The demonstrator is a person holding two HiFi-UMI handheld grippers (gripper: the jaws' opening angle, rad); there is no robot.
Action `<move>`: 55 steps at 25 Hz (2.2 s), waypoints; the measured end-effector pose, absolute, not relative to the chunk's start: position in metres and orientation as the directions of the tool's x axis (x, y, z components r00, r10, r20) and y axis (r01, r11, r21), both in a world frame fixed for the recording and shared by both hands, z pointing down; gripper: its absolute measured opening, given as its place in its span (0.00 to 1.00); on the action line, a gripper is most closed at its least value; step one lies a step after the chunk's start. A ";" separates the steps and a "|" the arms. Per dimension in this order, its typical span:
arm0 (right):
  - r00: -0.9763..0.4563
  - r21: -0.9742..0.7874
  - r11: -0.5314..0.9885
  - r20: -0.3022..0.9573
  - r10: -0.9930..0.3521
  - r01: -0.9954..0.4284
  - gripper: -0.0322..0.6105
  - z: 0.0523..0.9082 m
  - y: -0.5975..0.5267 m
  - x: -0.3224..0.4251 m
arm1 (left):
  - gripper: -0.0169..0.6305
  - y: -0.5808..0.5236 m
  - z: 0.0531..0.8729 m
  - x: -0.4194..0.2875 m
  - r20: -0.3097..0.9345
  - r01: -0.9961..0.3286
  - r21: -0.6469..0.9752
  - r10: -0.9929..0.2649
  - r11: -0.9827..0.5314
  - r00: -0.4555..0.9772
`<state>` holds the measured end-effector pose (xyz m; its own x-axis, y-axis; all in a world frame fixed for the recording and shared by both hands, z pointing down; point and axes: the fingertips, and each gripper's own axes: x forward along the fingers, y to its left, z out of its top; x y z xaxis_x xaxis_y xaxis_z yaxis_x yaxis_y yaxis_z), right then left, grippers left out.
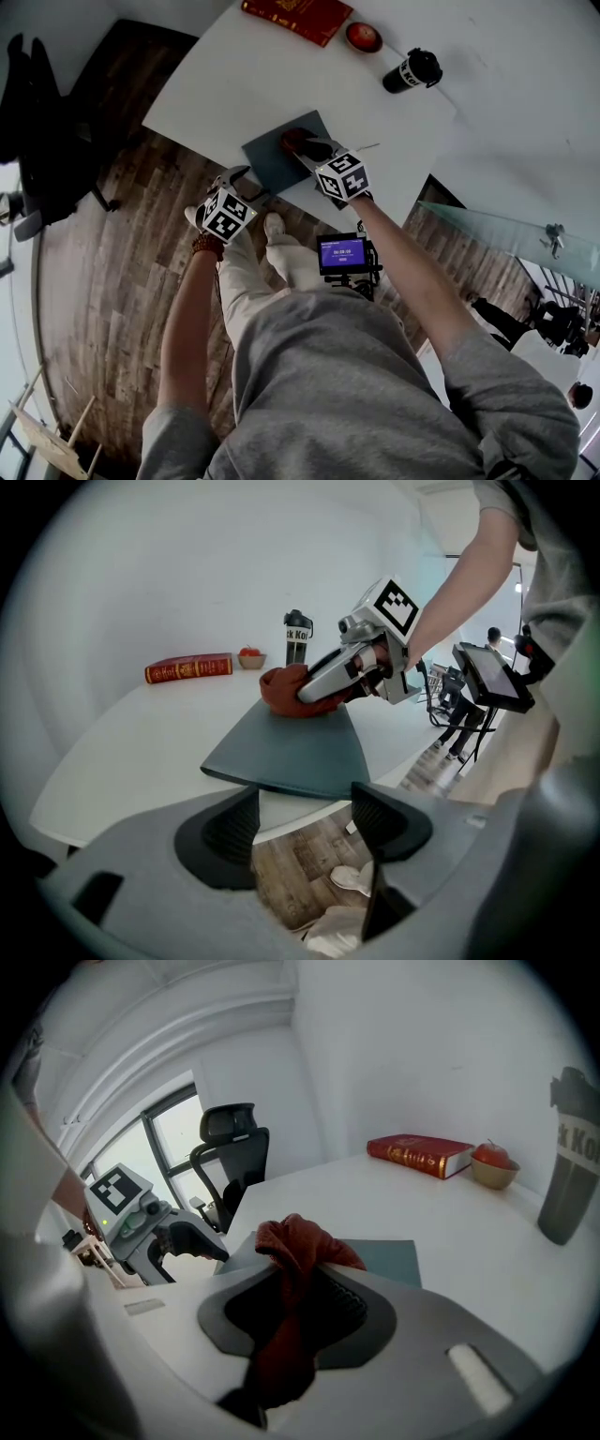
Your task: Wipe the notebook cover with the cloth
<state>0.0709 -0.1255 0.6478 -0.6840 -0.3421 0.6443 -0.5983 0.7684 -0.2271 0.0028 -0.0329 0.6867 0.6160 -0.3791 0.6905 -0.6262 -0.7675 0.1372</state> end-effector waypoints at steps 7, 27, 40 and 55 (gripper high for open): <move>-0.719 -0.253 0.808 0.638 -0.274 -0.532 0.21 0.647 -0.107 0.045 | 0.49 -0.033 0.686 0.004 0.696 -0.628 0.136 -0.377 -0.766 0.611; -0.761 -0.247 0.897 0.634 -0.137 -0.367 0.21 0.647 -0.059 -0.020 | 0.49 -0.032 0.687 0.005 0.709 -0.626 0.137 -0.366 -0.768 0.603; -0.721 -0.187 0.767 0.528 -0.449 -0.614 0.23 0.598 -0.171 0.075 | 0.60 -0.044 0.667 -0.016 0.657 -0.607 0.146 -0.382 -0.781 0.650; -0.554 -0.047 0.706 0.657 -0.512 -0.707 0.22 0.643 -0.199 0.100 | 0.69 -0.047 0.690 0.002 0.736 -0.538 0.129 -0.284 -0.833 0.615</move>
<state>0.1004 -0.1987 0.6432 -0.5536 -0.5115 0.6572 -0.7071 0.7055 -0.0465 0.0019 -0.0469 0.6899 0.6149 -0.2835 0.7359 -0.5384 -0.8327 0.1291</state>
